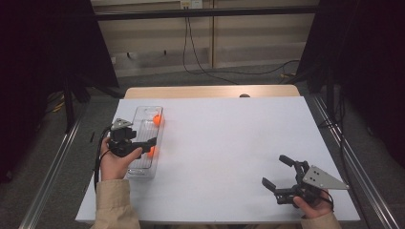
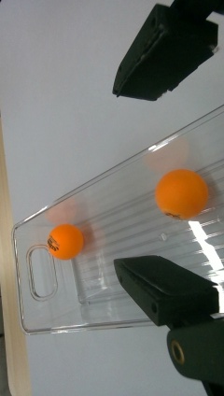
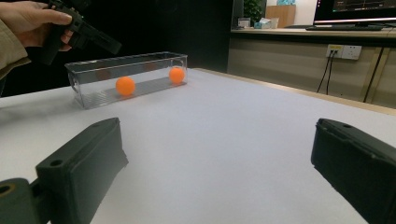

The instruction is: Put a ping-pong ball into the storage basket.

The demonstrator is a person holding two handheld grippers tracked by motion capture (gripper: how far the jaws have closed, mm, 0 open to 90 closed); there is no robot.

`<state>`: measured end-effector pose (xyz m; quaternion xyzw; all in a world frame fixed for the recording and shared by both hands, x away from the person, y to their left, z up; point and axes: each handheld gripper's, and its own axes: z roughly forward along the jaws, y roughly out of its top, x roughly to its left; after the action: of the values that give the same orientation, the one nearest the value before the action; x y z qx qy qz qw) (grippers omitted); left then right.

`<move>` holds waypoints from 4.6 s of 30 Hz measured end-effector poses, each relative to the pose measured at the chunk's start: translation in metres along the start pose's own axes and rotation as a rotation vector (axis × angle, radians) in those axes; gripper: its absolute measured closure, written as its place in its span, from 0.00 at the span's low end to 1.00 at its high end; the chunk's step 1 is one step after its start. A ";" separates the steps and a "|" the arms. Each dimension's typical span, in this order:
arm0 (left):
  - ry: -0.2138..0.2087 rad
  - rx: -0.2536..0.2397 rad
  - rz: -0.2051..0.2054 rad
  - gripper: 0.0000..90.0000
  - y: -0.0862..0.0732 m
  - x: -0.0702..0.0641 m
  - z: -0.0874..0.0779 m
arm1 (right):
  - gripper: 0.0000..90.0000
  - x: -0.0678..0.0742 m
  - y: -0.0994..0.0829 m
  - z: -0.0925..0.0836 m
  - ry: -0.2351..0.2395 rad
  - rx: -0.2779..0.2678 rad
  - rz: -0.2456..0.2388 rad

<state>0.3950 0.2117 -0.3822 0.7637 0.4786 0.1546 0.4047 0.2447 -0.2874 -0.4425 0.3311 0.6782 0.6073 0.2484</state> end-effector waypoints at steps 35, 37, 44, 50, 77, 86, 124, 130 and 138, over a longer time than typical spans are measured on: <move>-0.061 -0.124 0.028 0.04 -0.017 -0.012 -0.014 | 0.02 0.001 0.000 0.000 0.000 0.000 -0.001; -0.059 -0.128 0.033 0.04 -0.018 -0.013 -0.015 | 0.02 0.001 0.000 0.000 -0.001 -0.001 -0.001; -0.072 -0.148 0.040 0.04 -0.025 -0.014 -0.016 | 0.02 0.001 0.000 0.000 -0.001 0.001 -0.001; -0.085 -0.164 0.052 0.04 -0.029 -0.014 -0.019 | 0.02 0.001 0.000 0.000 -0.001 0.001 -0.002; -0.107 -0.230 0.064 0.04 -0.045 -0.018 -0.023 | 0.02 0.001 0.000 0.000 0.002 0.001 -0.001; -0.108 -0.244 0.065 0.04 -0.049 -0.019 -0.022 | 0.02 0.001 0.000 0.000 0.001 0.002 -0.001; -0.140 -0.299 0.044 0.04 -0.073 -0.015 -0.025 | 0.02 0.001 0.000 0.001 0.001 0.004 -0.004; -0.142 -0.304 0.043 0.04 -0.076 -0.014 -0.025 | 0.02 0.002 0.000 0.001 0.002 0.005 -0.006; -0.143 -0.298 0.044 0.04 -0.080 -0.014 -0.025 | 0.02 0.002 0.000 0.001 0.003 0.007 -0.006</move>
<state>0.3241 0.2286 -0.4262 0.7144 0.4037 0.1781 0.5431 0.2441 -0.2854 -0.4428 0.3290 0.6818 0.6045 0.2480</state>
